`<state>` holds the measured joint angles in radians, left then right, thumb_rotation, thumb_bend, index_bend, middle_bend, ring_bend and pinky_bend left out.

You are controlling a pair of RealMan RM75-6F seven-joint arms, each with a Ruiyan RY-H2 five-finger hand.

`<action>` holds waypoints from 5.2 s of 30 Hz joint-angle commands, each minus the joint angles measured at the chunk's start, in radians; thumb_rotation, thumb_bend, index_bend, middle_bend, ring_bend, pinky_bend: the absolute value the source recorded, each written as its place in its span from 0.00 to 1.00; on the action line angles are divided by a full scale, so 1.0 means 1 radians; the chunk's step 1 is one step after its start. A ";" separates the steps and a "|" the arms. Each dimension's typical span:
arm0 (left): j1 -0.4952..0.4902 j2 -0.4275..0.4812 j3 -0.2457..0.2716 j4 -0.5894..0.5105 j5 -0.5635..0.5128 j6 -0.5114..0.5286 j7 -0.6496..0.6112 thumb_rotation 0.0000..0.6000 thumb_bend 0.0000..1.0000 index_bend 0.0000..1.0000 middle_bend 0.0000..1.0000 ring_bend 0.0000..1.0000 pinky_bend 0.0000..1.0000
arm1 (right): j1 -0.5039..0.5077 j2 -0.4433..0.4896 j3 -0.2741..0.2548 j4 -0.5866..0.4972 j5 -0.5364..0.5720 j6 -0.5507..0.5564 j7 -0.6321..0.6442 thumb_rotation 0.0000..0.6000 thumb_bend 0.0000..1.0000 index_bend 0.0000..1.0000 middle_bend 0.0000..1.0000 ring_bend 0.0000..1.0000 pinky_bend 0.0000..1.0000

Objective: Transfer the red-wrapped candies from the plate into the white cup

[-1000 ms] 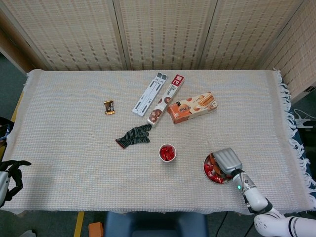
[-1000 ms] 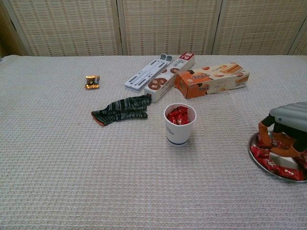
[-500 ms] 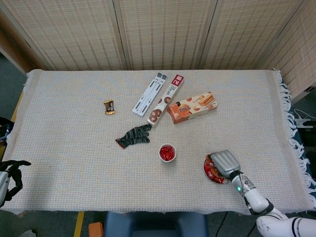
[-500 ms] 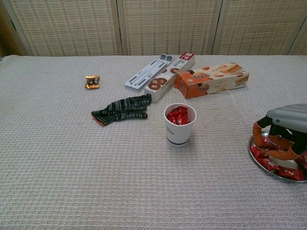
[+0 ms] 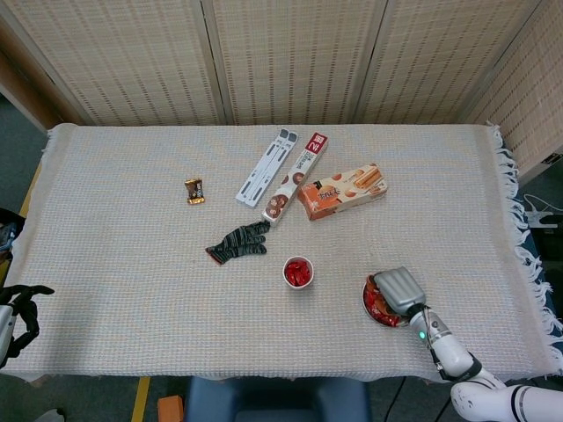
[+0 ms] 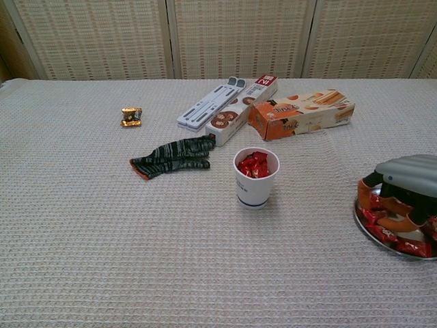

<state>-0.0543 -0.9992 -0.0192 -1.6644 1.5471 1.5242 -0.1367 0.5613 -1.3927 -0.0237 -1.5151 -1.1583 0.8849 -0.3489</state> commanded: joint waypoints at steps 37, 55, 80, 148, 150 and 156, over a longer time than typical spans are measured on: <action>0.001 -0.001 0.002 0.001 0.007 0.005 0.001 1.00 0.42 0.34 0.25 0.27 0.28 | 0.171 -0.079 0.208 -0.251 0.083 0.101 -0.253 1.00 0.33 0.64 0.82 0.81 1.00; 0.000 0.001 -0.001 0.003 0.001 0.003 -0.009 1.00 0.42 0.35 0.25 0.27 0.28 | 0.254 -0.217 0.209 -0.106 0.090 0.084 -0.221 1.00 0.21 0.48 0.82 0.81 1.00; 0.000 -0.002 0.000 0.000 -0.003 -0.003 0.009 1.00 0.42 0.35 0.25 0.27 0.28 | 0.096 0.062 0.028 -0.230 0.109 0.161 -0.248 1.00 0.15 0.44 0.82 0.81 1.00; 0.003 0.002 -0.001 -0.001 0.001 0.005 -0.006 1.00 0.42 0.34 0.26 0.27 0.28 | 0.037 -0.023 0.009 0.030 0.098 0.020 -0.119 1.00 0.18 0.46 0.82 0.82 1.00; 0.003 0.002 -0.001 -0.001 0.001 0.003 -0.006 1.00 0.42 0.35 0.26 0.27 0.28 | 0.037 -0.025 0.009 0.032 0.096 0.018 -0.120 1.00 0.18 0.50 0.82 0.82 1.00; 0.002 0.003 -0.002 -0.001 -0.001 0.004 -0.006 1.00 0.42 0.35 0.26 0.27 0.28 | 0.031 -0.032 0.013 0.035 0.077 0.030 -0.110 1.00 0.22 0.62 0.82 0.82 1.00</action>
<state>-0.0519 -0.9962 -0.0211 -1.6657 1.5457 1.5278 -0.1429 0.5928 -1.4238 -0.0116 -1.4805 -1.0803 0.9136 -0.4594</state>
